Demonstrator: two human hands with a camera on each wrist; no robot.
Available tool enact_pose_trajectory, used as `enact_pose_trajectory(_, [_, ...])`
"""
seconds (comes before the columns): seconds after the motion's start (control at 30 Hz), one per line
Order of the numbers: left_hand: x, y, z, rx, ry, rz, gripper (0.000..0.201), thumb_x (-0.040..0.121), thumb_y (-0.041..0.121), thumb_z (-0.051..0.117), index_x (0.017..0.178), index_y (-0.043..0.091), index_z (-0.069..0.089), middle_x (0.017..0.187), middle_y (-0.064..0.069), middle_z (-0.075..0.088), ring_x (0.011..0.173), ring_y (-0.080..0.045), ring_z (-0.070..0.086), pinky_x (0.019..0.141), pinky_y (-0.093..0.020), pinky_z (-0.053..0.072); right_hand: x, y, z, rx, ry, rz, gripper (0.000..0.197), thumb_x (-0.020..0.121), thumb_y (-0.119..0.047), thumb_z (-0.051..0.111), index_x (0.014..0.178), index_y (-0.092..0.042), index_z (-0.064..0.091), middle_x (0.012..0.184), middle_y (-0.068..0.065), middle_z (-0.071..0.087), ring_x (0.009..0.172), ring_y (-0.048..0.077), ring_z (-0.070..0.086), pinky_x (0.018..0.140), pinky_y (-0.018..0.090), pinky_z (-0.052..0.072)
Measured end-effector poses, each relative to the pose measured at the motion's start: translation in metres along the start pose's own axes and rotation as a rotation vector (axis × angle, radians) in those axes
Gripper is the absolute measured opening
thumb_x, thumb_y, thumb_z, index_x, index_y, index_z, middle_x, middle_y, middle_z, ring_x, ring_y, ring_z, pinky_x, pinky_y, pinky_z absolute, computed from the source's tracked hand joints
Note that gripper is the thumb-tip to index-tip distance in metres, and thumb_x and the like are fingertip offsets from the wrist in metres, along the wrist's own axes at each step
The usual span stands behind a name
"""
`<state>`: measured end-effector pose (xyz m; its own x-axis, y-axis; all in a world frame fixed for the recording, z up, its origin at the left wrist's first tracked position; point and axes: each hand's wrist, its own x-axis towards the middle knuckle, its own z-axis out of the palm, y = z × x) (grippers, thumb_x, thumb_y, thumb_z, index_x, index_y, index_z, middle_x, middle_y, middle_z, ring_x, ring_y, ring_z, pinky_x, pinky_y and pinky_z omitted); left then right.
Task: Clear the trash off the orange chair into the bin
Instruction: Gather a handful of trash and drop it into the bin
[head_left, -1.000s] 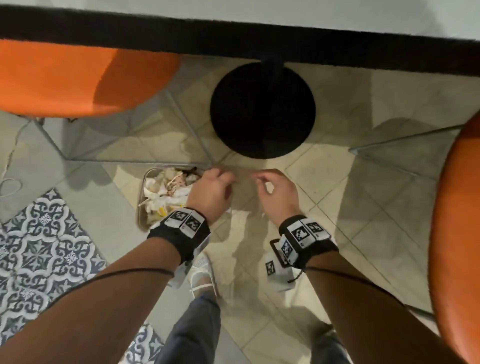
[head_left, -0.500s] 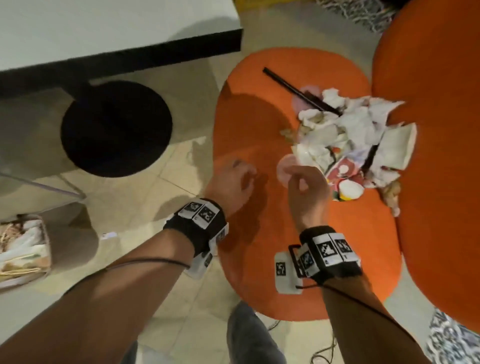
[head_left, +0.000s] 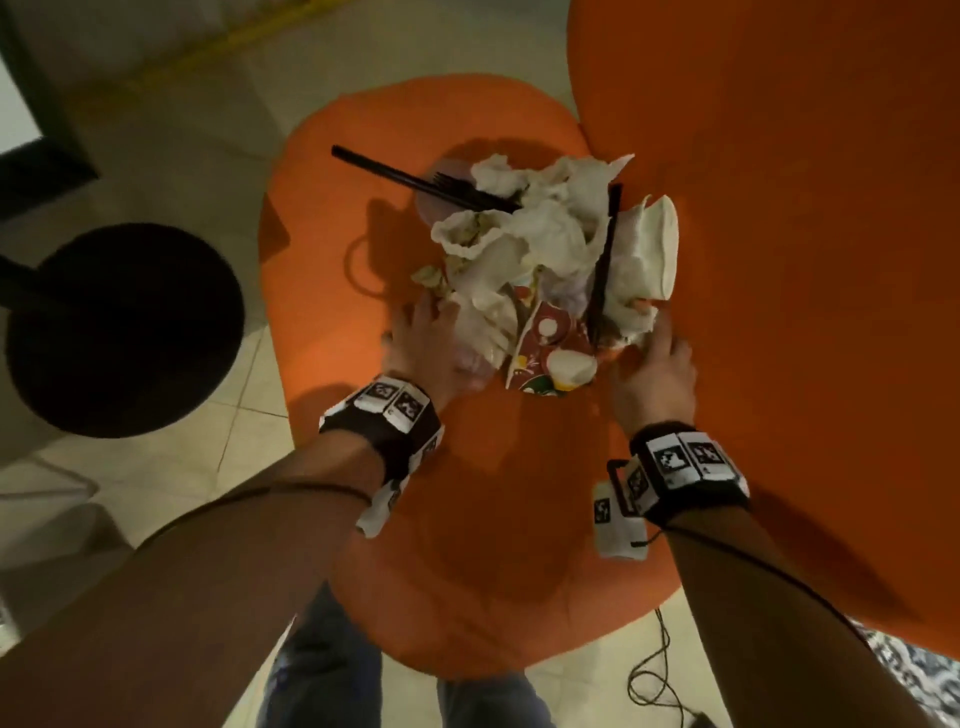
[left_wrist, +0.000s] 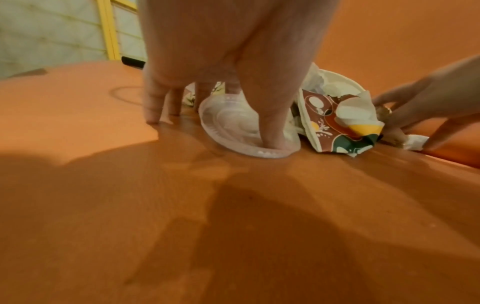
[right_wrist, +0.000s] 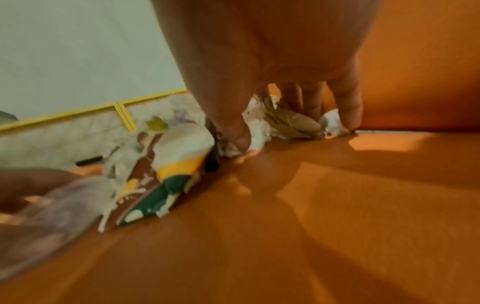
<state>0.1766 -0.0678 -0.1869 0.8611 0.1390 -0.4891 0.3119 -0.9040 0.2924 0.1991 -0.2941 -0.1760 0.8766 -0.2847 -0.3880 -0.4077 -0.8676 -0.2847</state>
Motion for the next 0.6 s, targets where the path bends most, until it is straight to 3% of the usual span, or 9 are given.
enact_pose_trajectory(0.1, [0.001, -0.002, 0.000, -0.043, 0.033, 0.063, 0.089, 0.065, 0.048, 0.076, 0.139, 0.022, 0.034, 0.142, -0.010, 0.032, 0.129, -0.035, 0.030, 0.099, -0.045, 0.036, 0.005, -0.002, 0.009, -0.060, -0.009, 0.024, 0.076, 0.091, -0.038, 0.052, 0.151, -0.025, 0.007, 0.150, 0.014, 0.026, 0.134, 0.038, 0.029, 0.106, 0.054, 0.031])
enact_pose_trajectory(0.27, [0.003, -0.009, -0.009, -0.084, 0.021, 0.160, 0.082, 0.070, 0.039, 0.074, 0.139, 0.020, 0.034, 0.137, -0.012, 0.035, 0.123, -0.033, 0.038, 0.097, -0.043, 0.039, 0.017, -0.005, 0.020, -0.114, 0.068, 0.042, 0.072, 0.091, -0.023, 0.049, 0.150, -0.011, 0.009, 0.137, 0.024, 0.038, 0.121, 0.041, 0.038, 0.105, 0.046, 0.030])
enact_pose_trajectory(0.43, [0.015, -0.012, -0.032, -0.227, 0.142, 0.248, 0.070, 0.074, 0.040, 0.074, 0.132, 0.016, 0.043, 0.129, -0.012, 0.044, 0.119, -0.031, 0.043, 0.095, -0.041, 0.043, 0.026, -0.013, 0.024, -0.052, 0.069, 0.183, 0.044, 0.091, -0.011, 0.049, 0.132, -0.002, 0.038, 0.130, 0.023, 0.039, 0.114, 0.041, 0.044, 0.098, 0.043, 0.038])
enact_pose_trajectory(0.53, [0.032, -0.005, -0.051, -0.309, 0.246, 0.322, 0.064, 0.077, 0.047, 0.068, 0.127, 0.013, 0.047, 0.124, -0.012, 0.045, 0.114, -0.026, 0.045, 0.092, -0.039, 0.045, 0.025, -0.021, 0.023, 0.005, 0.044, 0.229, 0.039, 0.088, -0.008, 0.049, 0.126, -0.002, 0.043, 0.130, 0.021, 0.039, 0.106, 0.037, 0.049, 0.085, 0.036, 0.042])
enact_pose_trajectory(0.6, [0.049, 0.005, -0.066, -0.369, 0.253, 0.405, 0.070, 0.074, 0.050, 0.071, 0.128, 0.012, 0.047, 0.126, -0.012, 0.045, 0.116, -0.025, 0.045, 0.094, -0.040, 0.045, 0.021, -0.026, 0.021, 0.148, 0.082, 0.249, 0.036, 0.090, -0.009, 0.048, 0.125, -0.001, 0.045, 0.131, 0.022, 0.040, 0.106, 0.039, 0.052, 0.083, 0.037, 0.042])
